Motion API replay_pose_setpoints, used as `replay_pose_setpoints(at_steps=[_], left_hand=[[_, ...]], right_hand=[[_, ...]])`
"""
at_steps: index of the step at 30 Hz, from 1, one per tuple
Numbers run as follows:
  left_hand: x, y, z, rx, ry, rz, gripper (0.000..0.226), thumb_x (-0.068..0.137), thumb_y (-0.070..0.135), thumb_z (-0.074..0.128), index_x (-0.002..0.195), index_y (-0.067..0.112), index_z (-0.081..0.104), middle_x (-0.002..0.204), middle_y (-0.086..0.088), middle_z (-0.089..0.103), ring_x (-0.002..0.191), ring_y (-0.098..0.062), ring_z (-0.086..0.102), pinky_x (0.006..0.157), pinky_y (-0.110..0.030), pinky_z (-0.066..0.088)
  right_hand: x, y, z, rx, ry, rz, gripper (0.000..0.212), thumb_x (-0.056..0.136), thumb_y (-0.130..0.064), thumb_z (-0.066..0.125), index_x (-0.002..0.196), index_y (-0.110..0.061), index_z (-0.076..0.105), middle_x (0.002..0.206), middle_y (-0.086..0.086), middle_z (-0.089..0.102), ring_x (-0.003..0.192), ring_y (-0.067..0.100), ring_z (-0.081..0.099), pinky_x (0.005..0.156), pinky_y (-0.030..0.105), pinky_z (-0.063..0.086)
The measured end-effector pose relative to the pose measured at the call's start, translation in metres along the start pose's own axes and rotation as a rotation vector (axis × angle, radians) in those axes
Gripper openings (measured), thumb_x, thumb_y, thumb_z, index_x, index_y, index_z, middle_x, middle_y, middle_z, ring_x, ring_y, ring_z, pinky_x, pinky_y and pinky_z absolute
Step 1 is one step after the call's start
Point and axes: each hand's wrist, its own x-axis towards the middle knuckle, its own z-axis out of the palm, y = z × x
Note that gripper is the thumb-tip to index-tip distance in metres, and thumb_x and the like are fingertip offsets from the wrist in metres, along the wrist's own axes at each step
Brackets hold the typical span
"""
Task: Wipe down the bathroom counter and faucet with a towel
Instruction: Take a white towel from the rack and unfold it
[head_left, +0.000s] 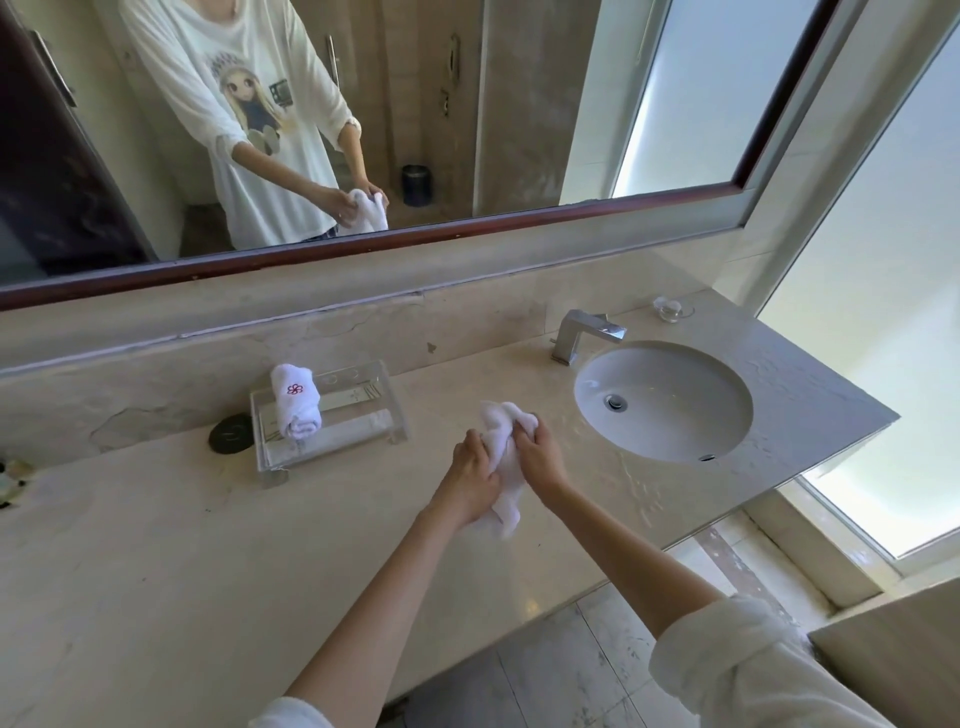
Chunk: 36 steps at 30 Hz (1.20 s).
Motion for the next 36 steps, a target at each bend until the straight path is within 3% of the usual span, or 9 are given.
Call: replay_pose_setpoints(at_steps=[5,9,13,17,21,25,28,33,36], left_hand=[[-0.005,-0.005,-0.007,0.22,0.184,-0.065,0.03,0.096,0.01,0.033,0.125,0.005,0.037,0.121,-0.015,0.051,0.107,-0.032,0.058,0.08,-0.038,0.047],[-0.008,-0.013,-0.005,0.419,0.133,-0.062,0.038,0.095,0.009,0.034,0.132,0.013,0.037,0.121,-0.012,0.05,0.102,-0.032,0.062,0.078,-0.038,0.049],[-0.007,-0.019,0.001,0.317,0.056,-0.091,0.041,0.091,0.003,0.034,0.13,0.015,0.042,0.123,-0.014,0.047,0.102,-0.038,0.059,0.081,-0.04,0.046],[0.005,-0.036,-0.006,0.144,-0.027,-0.173,0.036,0.082,0.001,0.037,0.11,0.011,0.057,0.115,-0.017,0.061,0.104,-0.035,0.057,0.078,-0.034,0.045],[0.013,-0.043,-0.014,-0.066,-0.006,-0.136,0.047,0.077,-0.002,0.035,0.11,0.017,0.062,0.112,-0.01,0.065,0.105,-0.029,0.058,0.079,-0.03,0.045],[0.019,-0.057,-0.019,-0.488,0.168,-0.05,0.053,0.073,-0.018,0.032,0.088,0.013,0.072,0.11,-0.011,0.068,0.11,-0.026,0.06,0.086,-0.022,0.051],[0.015,-0.07,-0.022,-0.351,0.09,-0.077,0.06,0.072,-0.02,0.028,0.076,0.019,0.073,0.119,-0.008,0.06,0.113,-0.023,0.055,0.075,-0.011,0.045],[0.007,-0.069,-0.015,-0.274,0.074,-0.124,0.056,0.077,-0.011,0.03,0.092,0.015,0.077,0.113,-0.006,0.07,0.107,-0.022,0.061,0.081,-0.025,0.048],[0.009,-0.058,-0.014,-0.196,0.025,-0.173,0.046,0.082,0.002,0.037,0.111,0.014,0.071,0.124,-0.012,0.064,0.116,-0.027,0.058,0.09,-0.025,0.045]], right_hand=[[0.002,0.021,0.004,-0.102,-0.089,0.168,0.072,0.064,-0.055,0.076,0.114,-0.021,0.035,0.115,0.003,0.05,0.104,0.018,0.054,0.088,0.036,0.048],[0.004,0.027,-0.004,-0.162,-0.223,0.289,0.087,0.065,-0.038,0.083,0.126,-0.017,0.025,0.121,0.007,0.043,0.108,0.021,0.05,0.084,0.031,0.044],[0.005,0.035,-0.013,-0.401,-0.333,0.351,0.075,0.074,-0.015,0.065,0.132,-0.016,0.019,0.119,0.012,0.04,0.105,0.029,0.05,0.08,0.036,0.05],[0.008,0.036,-0.049,-0.493,-0.418,0.341,0.043,0.084,0.002,0.038,0.12,-0.02,0.046,0.094,0.009,0.051,0.078,0.022,0.055,0.057,0.027,0.05],[0.03,0.045,-0.087,-0.572,-0.319,0.14,0.046,0.083,0.009,0.037,0.112,-0.013,0.066,0.117,0.011,0.061,0.103,0.025,0.056,0.093,0.036,0.044],[0.039,0.041,-0.112,-0.344,-0.069,0.12,0.062,0.073,0.017,0.031,0.073,-0.025,0.076,0.09,0.009,0.069,0.092,0.025,0.059,0.086,0.031,0.046],[0.037,0.053,-0.123,-0.486,-0.151,0.075,0.071,0.07,0.016,0.029,0.046,-0.038,0.069,0.074,0.002,0.067,0.081,0.024,0.058,0.076,0.025,0.043],[0.03,0.054,-0.116,-0.475,-0.118,0.051,0.064,0.078,0.011,0.028,0.064,-0.031,0.074,0.09,0.005,0.069,0.087,0.021,0.061,0.08,0.026,0.046],[0.031,0.046,-0.111,-0.472,-0.1,0.083,0.042,0.085,-0.006,0.046,0.067,-0.031,0.074,0.083,0.001,0.069,0.08,0.018,0.06,0.076,0.029,0.047]])
